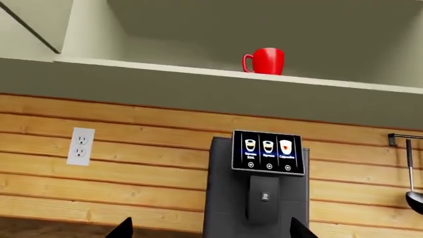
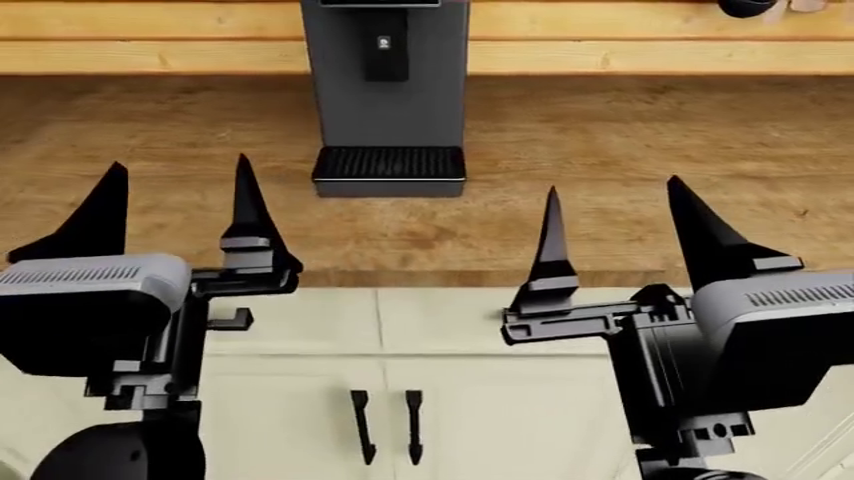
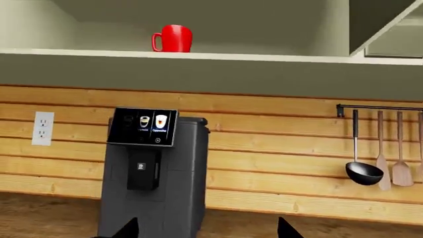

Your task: Pick the mug from the cabinet, place it under the coffee machine dispenser, and press the start button.

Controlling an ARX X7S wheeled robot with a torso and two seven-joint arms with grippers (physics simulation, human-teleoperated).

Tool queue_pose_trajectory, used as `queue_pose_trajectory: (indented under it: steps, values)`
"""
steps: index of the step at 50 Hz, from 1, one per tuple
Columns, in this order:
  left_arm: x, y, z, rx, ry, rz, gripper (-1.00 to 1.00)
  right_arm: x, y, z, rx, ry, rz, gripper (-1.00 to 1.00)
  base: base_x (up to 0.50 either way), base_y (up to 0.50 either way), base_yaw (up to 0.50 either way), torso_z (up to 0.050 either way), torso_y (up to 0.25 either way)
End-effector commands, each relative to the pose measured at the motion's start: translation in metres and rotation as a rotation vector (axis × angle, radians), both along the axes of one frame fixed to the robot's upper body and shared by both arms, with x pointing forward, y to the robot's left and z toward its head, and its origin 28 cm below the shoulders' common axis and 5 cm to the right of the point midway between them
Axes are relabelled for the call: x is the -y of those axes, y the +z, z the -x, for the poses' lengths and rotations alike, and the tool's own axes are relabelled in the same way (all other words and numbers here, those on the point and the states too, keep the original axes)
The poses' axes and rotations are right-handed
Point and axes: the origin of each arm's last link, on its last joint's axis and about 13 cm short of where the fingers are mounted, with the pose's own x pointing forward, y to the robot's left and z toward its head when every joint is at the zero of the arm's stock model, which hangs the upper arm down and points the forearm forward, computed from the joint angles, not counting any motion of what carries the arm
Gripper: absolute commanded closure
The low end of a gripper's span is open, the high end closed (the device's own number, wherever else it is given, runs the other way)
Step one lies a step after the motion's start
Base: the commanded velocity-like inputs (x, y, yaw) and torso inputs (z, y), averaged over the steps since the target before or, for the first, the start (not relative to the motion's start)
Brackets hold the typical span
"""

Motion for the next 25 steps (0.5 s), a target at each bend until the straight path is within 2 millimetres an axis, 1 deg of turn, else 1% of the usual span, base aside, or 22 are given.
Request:
queue_pose_trajectory:
  steps: [1, 25]
  values:
    - [0.0008, 0.0047, 0.0029, 0.027, 0.015, -0.026, -1.00, -0.0027, 0.0032, 0.0029, 0.007, 0.005, 0.028, -1.00, 0.09, 0.50, 0.00, 0.000, 0.000]
    - [0.0038, -0.0015, 0.0016, 0.004, 0.009, -0.054, -1.00, -0.0034, 0.0062, 0.0070, 0.034, 0.008, 0.005, -1.00, 0.11, 0.50, 0.00, 0.000, 0.000]
